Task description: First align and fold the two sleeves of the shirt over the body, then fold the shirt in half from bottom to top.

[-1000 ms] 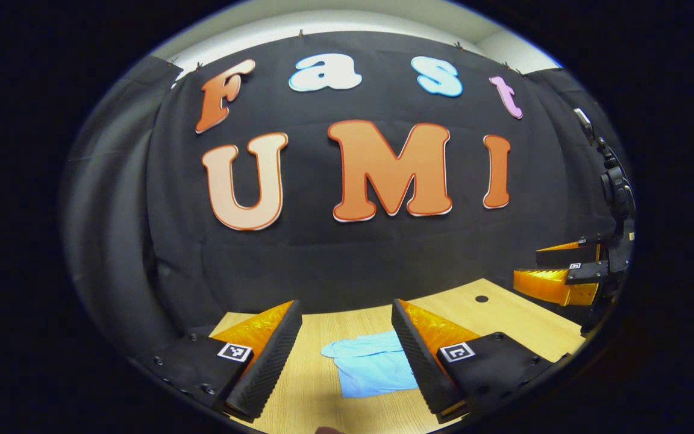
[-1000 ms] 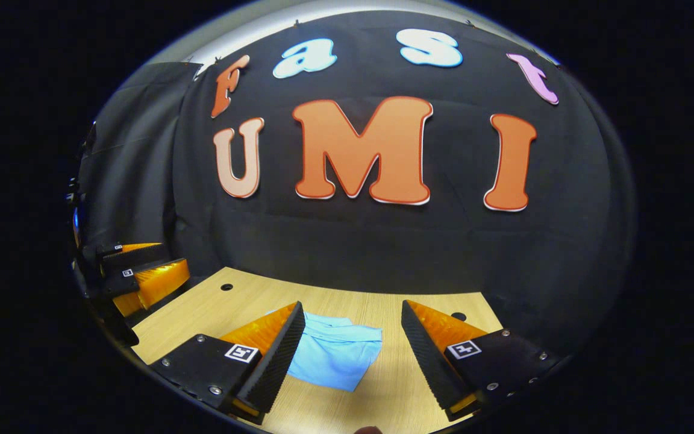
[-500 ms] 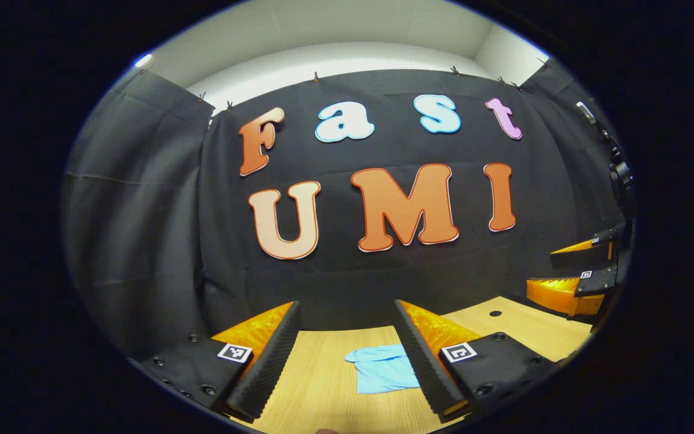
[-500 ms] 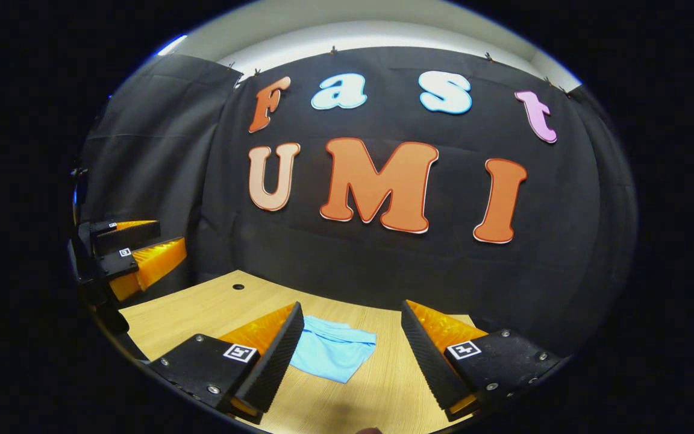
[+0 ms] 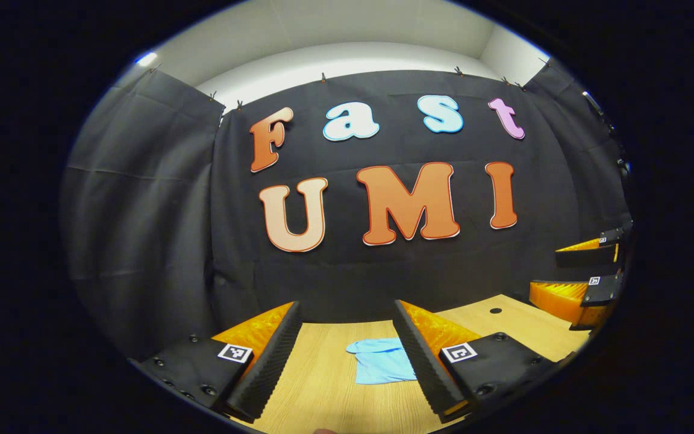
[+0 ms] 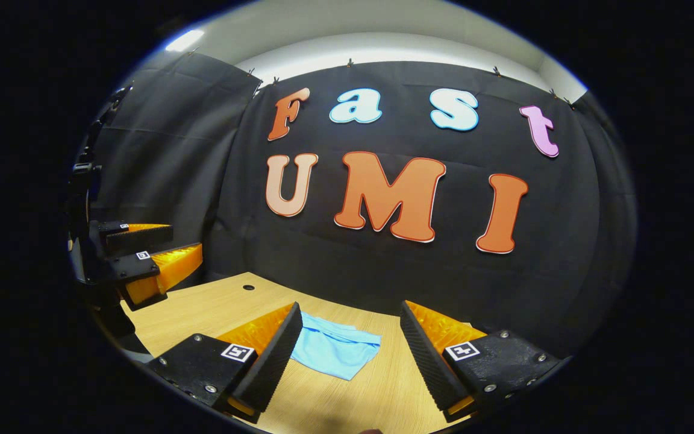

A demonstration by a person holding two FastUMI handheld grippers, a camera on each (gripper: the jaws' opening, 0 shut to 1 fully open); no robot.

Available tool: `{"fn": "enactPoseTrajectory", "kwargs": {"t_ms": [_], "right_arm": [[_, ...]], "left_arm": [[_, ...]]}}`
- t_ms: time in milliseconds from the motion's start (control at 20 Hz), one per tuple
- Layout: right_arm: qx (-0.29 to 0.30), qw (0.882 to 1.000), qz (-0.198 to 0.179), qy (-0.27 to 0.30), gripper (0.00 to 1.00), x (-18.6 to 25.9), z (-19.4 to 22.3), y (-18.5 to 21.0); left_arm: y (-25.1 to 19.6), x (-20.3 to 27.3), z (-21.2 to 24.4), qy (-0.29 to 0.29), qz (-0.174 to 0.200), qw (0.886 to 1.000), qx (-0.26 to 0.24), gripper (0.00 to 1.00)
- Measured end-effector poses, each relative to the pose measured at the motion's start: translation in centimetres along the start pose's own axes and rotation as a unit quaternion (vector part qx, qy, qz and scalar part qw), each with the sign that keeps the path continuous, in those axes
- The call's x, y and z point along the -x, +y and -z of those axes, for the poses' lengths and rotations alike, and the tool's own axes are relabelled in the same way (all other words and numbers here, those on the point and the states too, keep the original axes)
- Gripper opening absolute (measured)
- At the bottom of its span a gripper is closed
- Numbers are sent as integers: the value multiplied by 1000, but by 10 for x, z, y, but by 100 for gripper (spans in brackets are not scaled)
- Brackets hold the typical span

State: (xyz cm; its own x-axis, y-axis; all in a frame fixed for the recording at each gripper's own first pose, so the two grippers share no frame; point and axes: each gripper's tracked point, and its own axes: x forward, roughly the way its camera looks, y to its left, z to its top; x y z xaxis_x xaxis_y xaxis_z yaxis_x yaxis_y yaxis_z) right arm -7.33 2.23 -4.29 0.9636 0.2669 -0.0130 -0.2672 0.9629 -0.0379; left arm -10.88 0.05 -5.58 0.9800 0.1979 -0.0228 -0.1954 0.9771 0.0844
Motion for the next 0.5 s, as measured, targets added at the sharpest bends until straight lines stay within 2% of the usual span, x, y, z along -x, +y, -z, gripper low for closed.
{"fn": "enactPoseTrajectory", "kwargs": {"t_ms": [200,500], "right_arm": [[-17,1000,-3,-2,99,-5,-2,9],[-29,999,17,-1,99,-43,-12,28]], "left_arm": [[2,-6,-8,-17,10,1000,-6,98],[18,-35,-10,-29,35,999,-17,98]]}}
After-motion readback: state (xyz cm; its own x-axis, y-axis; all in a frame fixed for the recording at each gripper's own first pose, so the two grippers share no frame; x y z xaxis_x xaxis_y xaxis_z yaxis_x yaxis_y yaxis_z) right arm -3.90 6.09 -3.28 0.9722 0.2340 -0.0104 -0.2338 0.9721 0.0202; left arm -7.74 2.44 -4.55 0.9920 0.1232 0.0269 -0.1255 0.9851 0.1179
